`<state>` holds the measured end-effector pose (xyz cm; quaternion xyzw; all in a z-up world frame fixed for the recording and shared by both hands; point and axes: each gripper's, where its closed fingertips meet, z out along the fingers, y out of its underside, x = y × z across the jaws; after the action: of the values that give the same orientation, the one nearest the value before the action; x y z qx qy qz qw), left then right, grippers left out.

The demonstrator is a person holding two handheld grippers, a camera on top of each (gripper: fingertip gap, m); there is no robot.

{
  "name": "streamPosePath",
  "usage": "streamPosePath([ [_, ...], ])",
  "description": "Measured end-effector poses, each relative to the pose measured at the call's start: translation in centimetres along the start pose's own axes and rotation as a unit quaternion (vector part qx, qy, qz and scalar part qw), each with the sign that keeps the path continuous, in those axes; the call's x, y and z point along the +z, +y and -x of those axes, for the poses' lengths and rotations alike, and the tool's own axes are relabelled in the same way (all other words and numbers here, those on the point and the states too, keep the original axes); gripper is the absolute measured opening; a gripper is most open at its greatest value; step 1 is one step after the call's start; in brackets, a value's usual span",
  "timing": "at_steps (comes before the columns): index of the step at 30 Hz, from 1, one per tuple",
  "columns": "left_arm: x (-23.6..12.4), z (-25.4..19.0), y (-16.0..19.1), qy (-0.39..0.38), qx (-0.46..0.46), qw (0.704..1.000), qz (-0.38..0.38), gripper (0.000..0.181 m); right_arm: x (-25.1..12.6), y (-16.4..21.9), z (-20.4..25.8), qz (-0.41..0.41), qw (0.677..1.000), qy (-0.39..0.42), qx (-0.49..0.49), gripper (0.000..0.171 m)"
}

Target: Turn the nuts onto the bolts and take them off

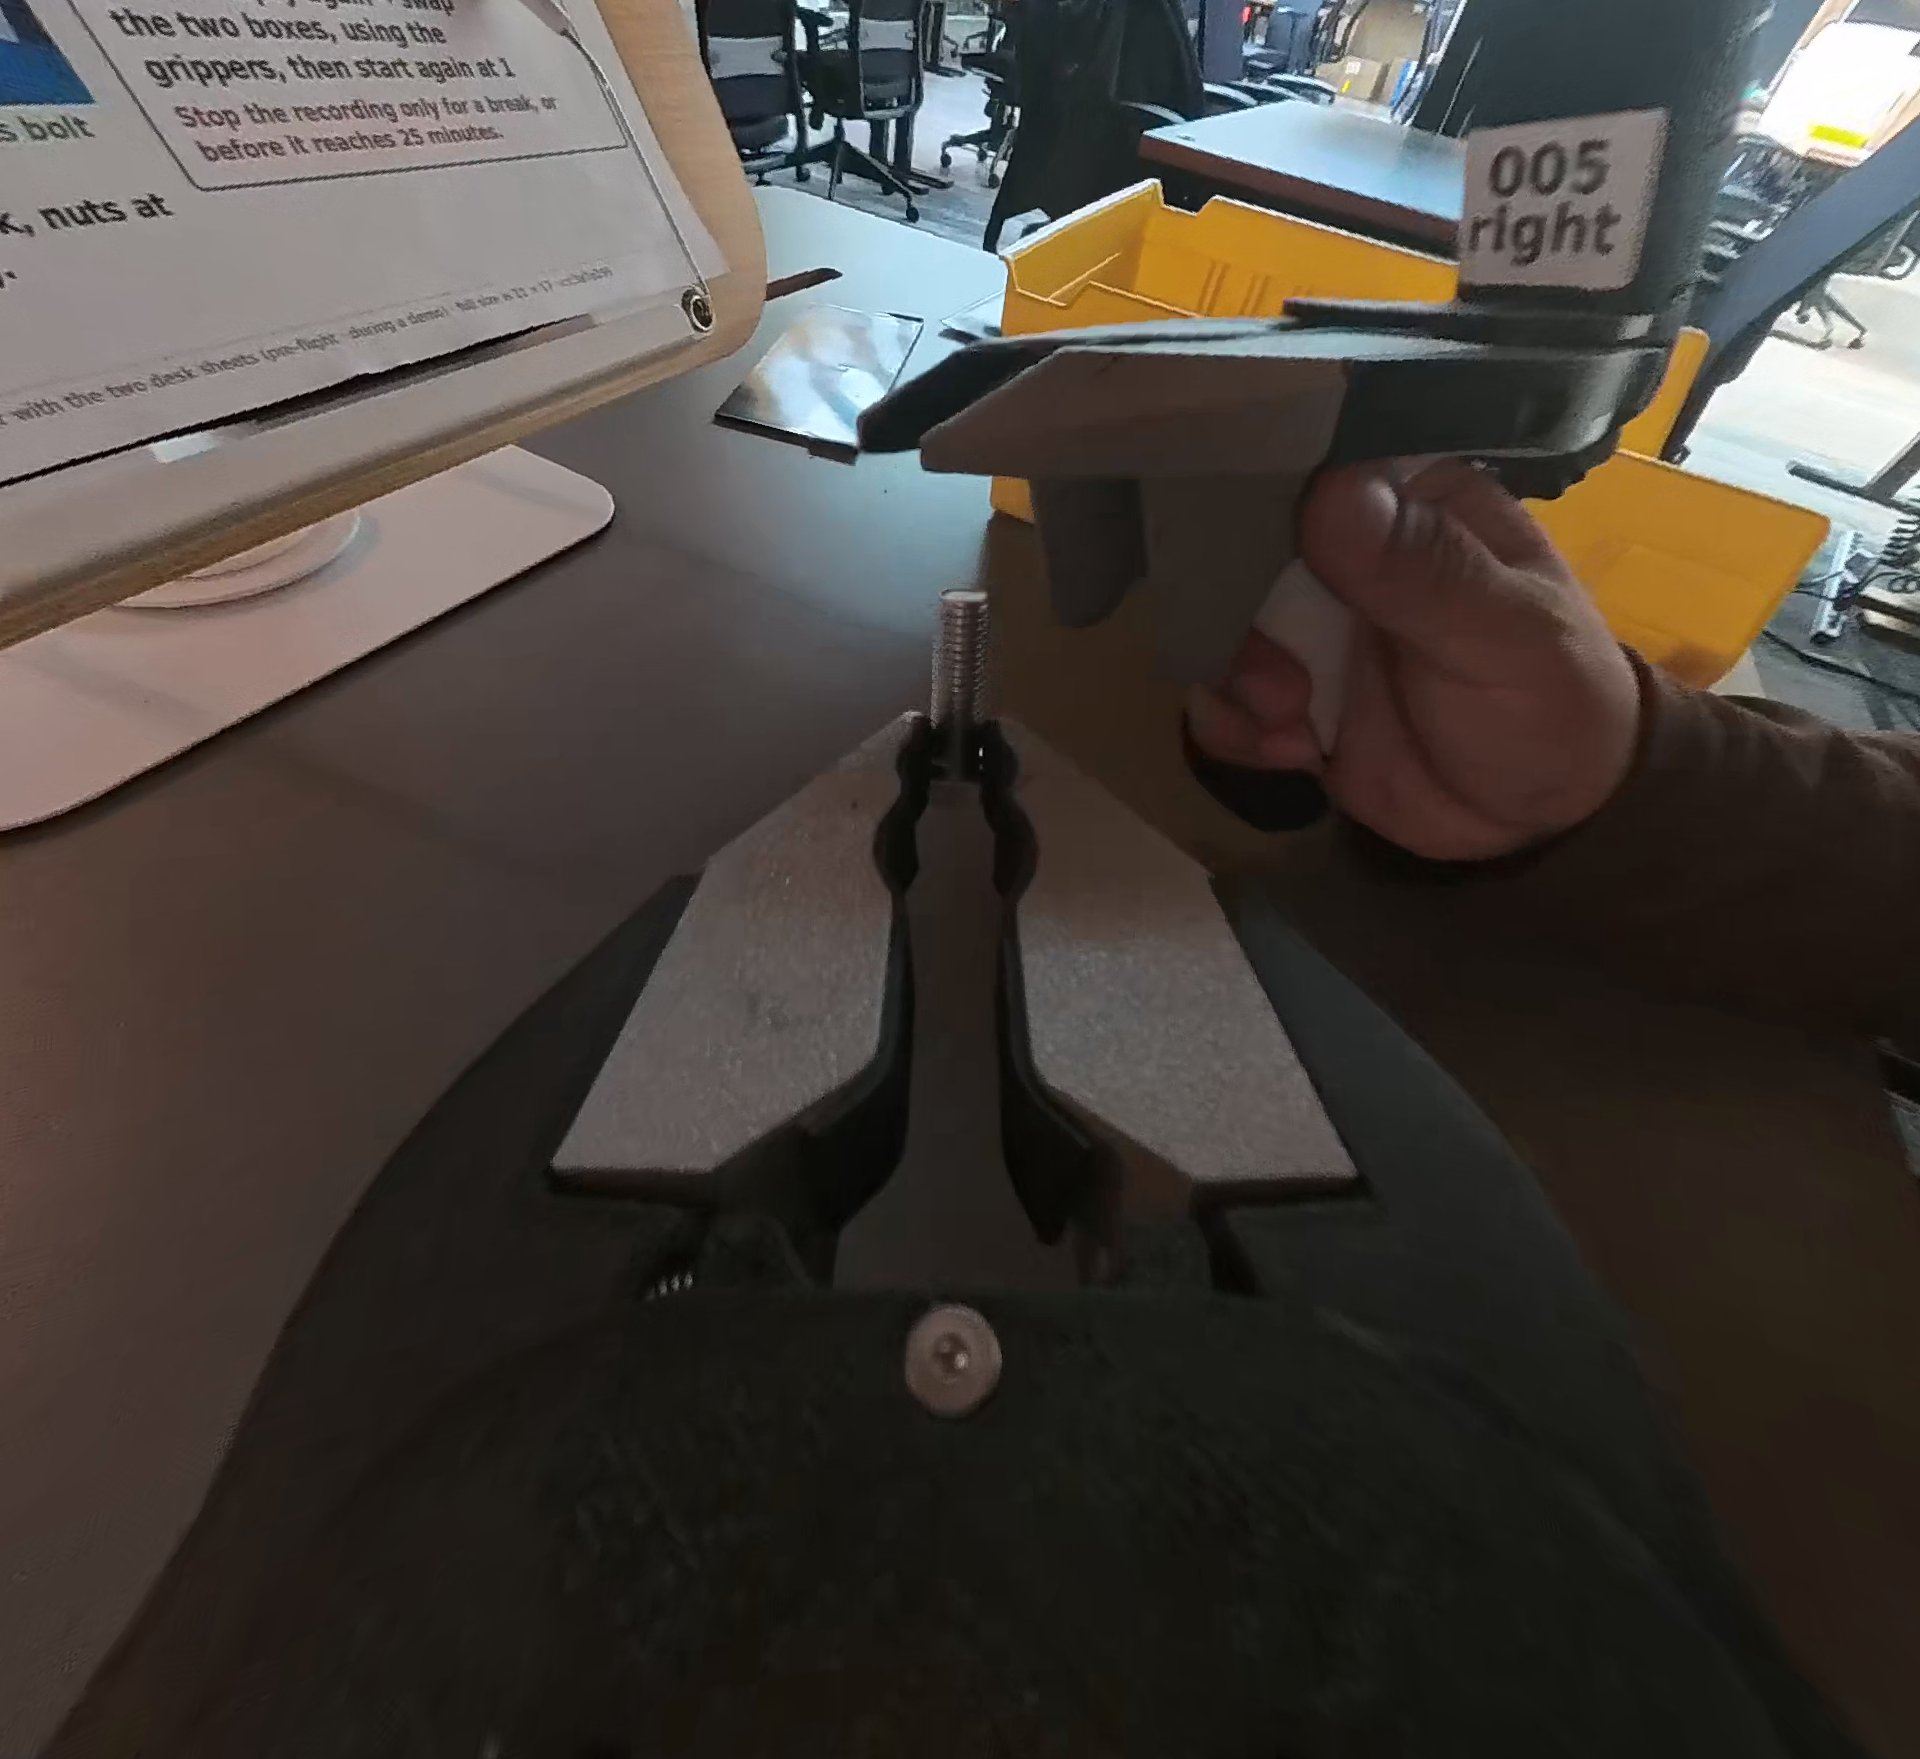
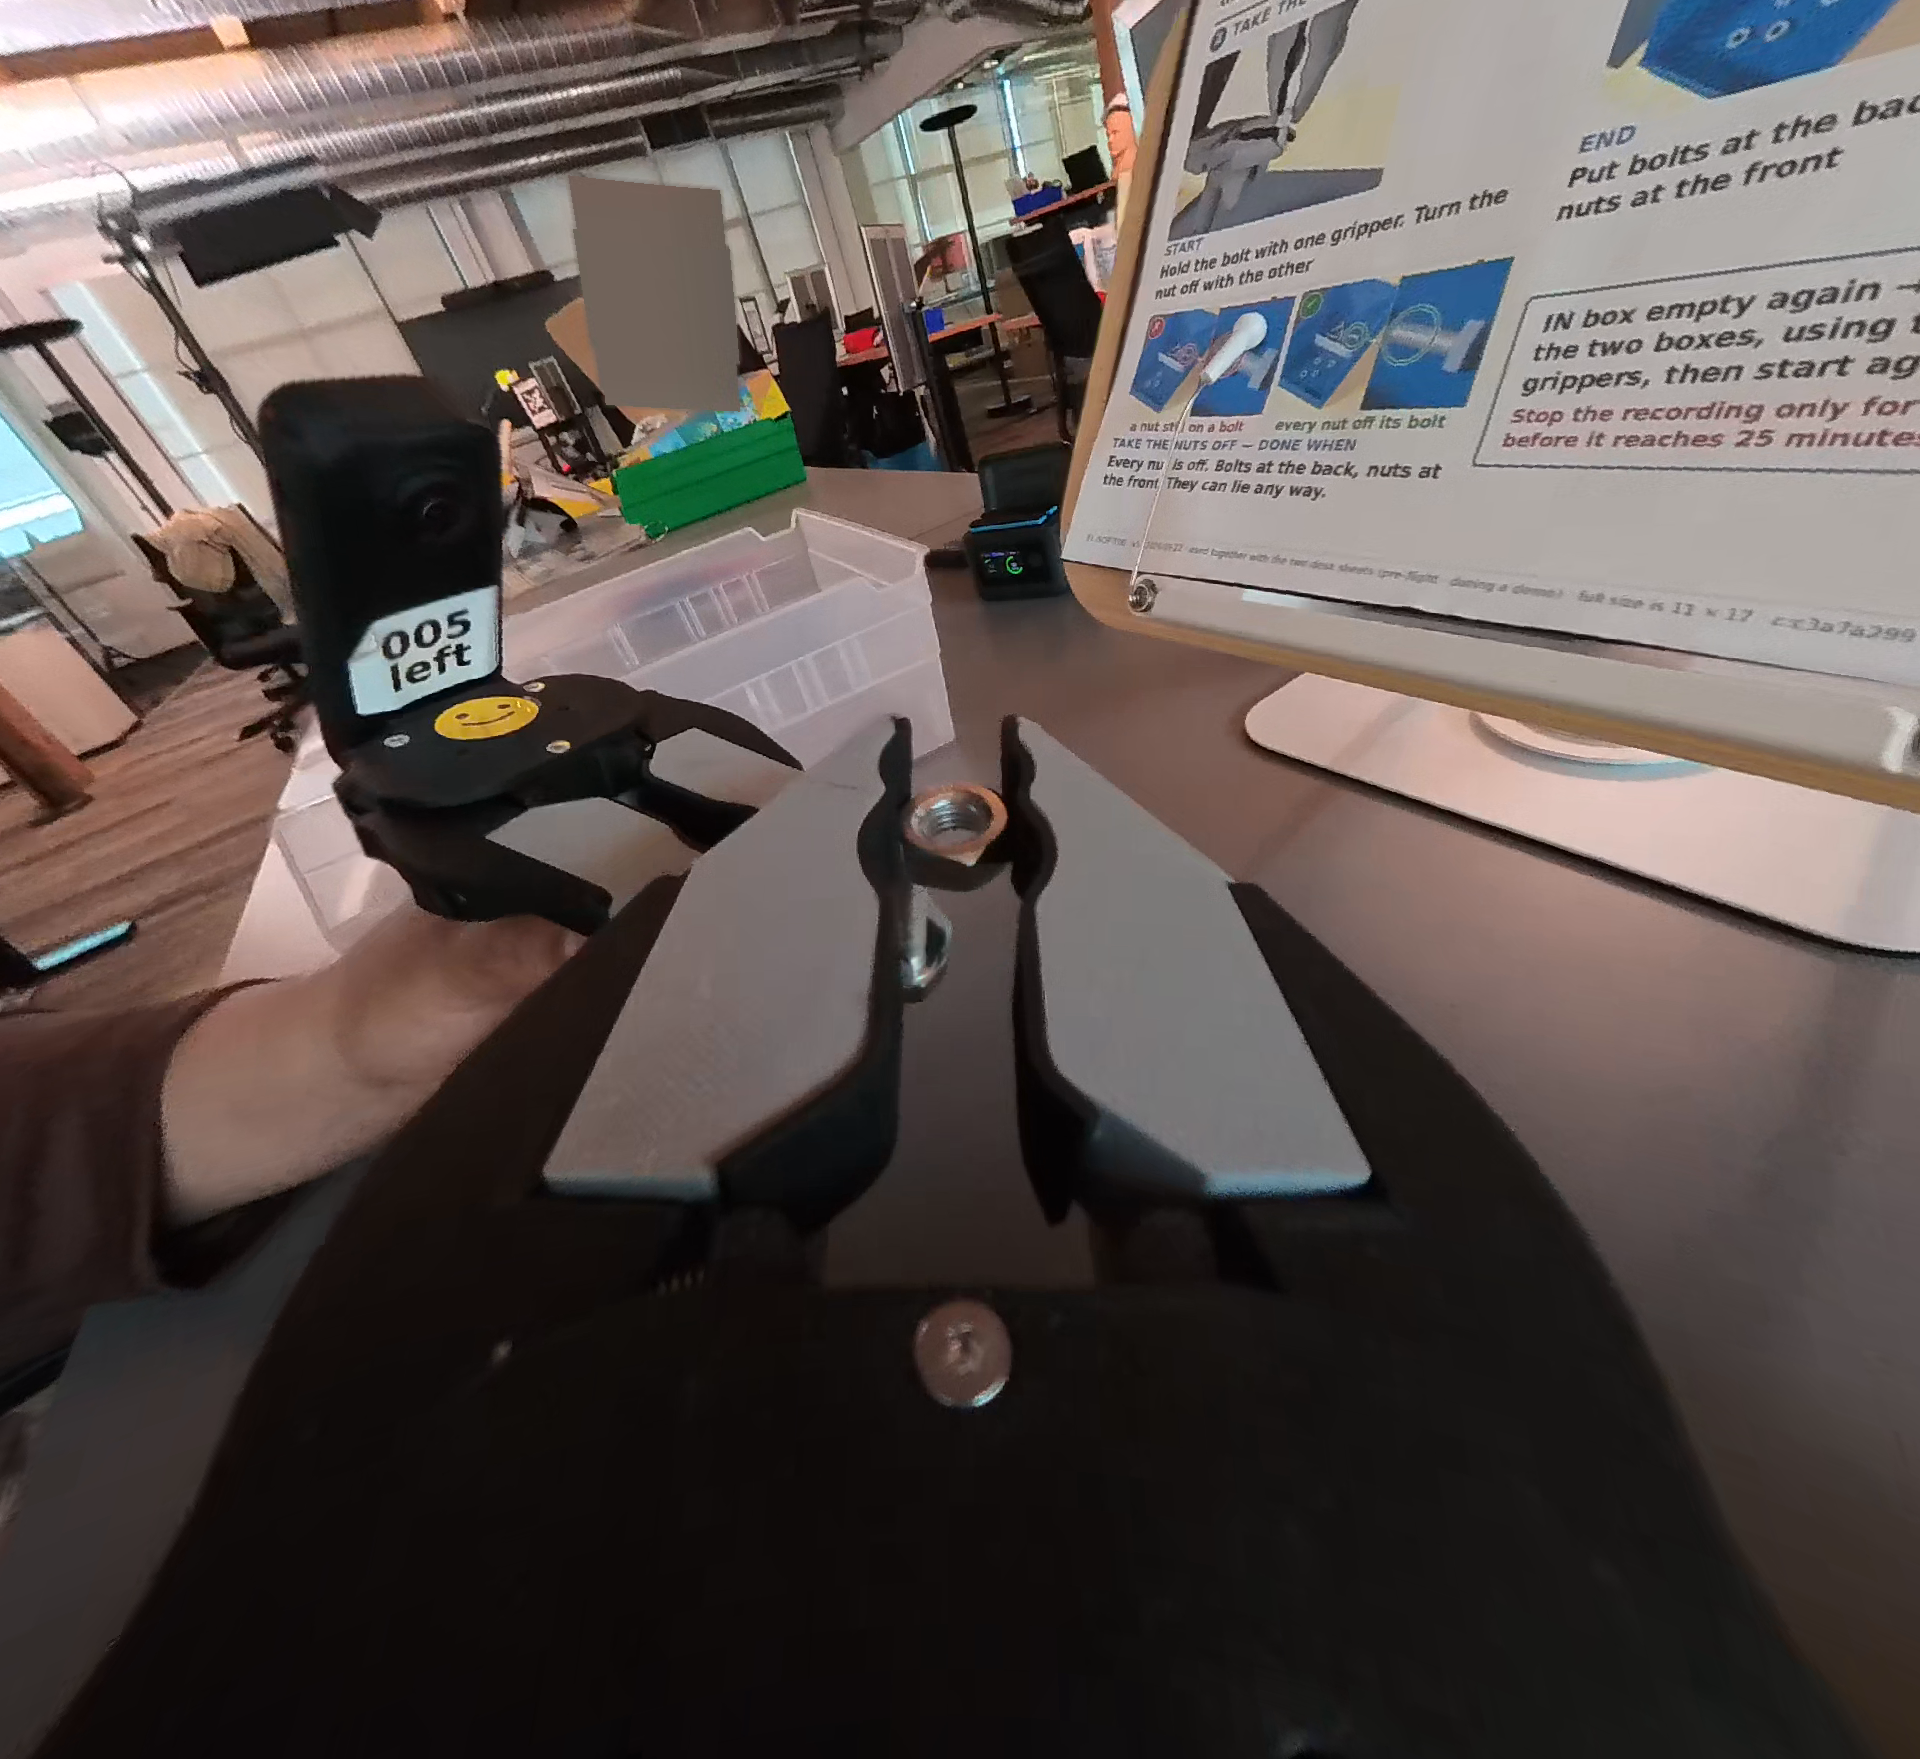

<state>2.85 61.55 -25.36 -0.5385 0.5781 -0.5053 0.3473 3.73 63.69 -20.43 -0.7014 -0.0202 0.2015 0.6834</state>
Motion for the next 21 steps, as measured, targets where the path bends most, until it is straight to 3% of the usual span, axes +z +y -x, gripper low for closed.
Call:
streamPosePath([
  [5, 0.2, 0.3, 0.4, -0.015, 0.023, 1.0, 0.013, 0.008, -1.0, -0.7, 0.5, 0.021, 0.995, 0.055, -0.075, 0.013],
  [12, 0.2, 0.0, 0.4, -0.008, 0.024, 1.0, 0.016, 0.008, -6.4, -8.7, 4.0, 0.055, 0.987, 0.124, -0.086, 0.013],
  [16, -0.1, -0.3, 0.1, -0.005, 0.029, 1.0, 0.01, 0.008, -12.5, -10.2, -3.6, 0.186, 0.942, 0.262, -0.098, 0.013],
  [21, 0.0, -0.5, 0.1, -0.004, 0.034, 0.999, 0.014, 0.008, -19.8, -4.5, -15.6, 0.371, 0.848, 0.377, -0.041, 0.014],
])
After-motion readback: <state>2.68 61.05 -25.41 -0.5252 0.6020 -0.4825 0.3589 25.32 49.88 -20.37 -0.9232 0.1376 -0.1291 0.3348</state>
